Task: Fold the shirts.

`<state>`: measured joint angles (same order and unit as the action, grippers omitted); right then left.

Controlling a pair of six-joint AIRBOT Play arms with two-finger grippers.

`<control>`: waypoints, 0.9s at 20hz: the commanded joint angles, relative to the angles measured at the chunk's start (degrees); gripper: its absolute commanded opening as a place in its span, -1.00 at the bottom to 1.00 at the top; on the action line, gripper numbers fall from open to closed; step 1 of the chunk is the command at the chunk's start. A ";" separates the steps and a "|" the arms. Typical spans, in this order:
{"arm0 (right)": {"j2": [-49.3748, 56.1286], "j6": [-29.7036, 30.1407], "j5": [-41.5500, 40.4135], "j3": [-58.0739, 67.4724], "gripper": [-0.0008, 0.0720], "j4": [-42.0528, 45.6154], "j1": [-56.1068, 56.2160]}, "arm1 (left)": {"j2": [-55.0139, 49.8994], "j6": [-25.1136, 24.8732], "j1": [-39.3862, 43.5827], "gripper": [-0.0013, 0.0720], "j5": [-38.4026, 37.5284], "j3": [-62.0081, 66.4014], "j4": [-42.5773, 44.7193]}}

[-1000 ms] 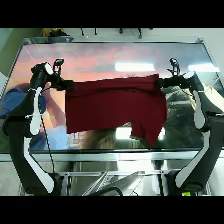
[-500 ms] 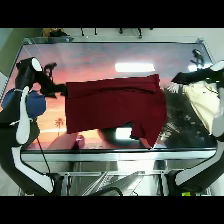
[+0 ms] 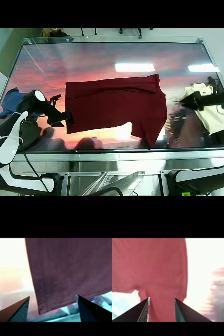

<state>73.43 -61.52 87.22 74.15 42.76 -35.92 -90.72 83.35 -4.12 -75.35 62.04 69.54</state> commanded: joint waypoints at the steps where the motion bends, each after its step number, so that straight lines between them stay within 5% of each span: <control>1: -4.48 1.70 -2.64 -9.86 -0.01 -1.84 -1.03 | 0.42 -2.67 -0.57 0.81 3.10 -3.04 -5.46; 2: -4.72 1.68 -2.73 -11.21 -0.01 -1.84 -1.03 | 0.42 -3.96 -0.37 0.81 3.21 -2.43 -8.46; 7: -4.72 0.09 -2.75 -18.29 -0.01 -1.42 -1.03 | 0.37 -8.09 1.36 -0.74 4.66 -0.11 -12.57; 8: -4.76 -0.07 -2.75 -19.80 -0.01 -0.79 -1.03 | 0.35 -8.57 1.33 -0.93 5.14 -0.13 -12.52; 11: -5.81 -1.51 -3.45 -23.50 -0.04 2.16 -0.76 | 0.35 -8.57 0.15 -0.93 5.57 -0.11 -12.07; 13: -7.34 -1.40 -6.73 -26.38 -0.32 2.25 0.37 | 0.37 -8.55 -1.29 -0.93 5.51 -0.13 -12.13; 18: -8.15 -1.33 -18.62 -32.61 -0.22 2.21 8.11 | 0.37 -8.52 -2.58 -0.93 4.81 -0.13 -12.13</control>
<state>65.63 -62.61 75.68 44.97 44.58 -31.77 -90.39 74.94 -6.09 -70.19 61.84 57.54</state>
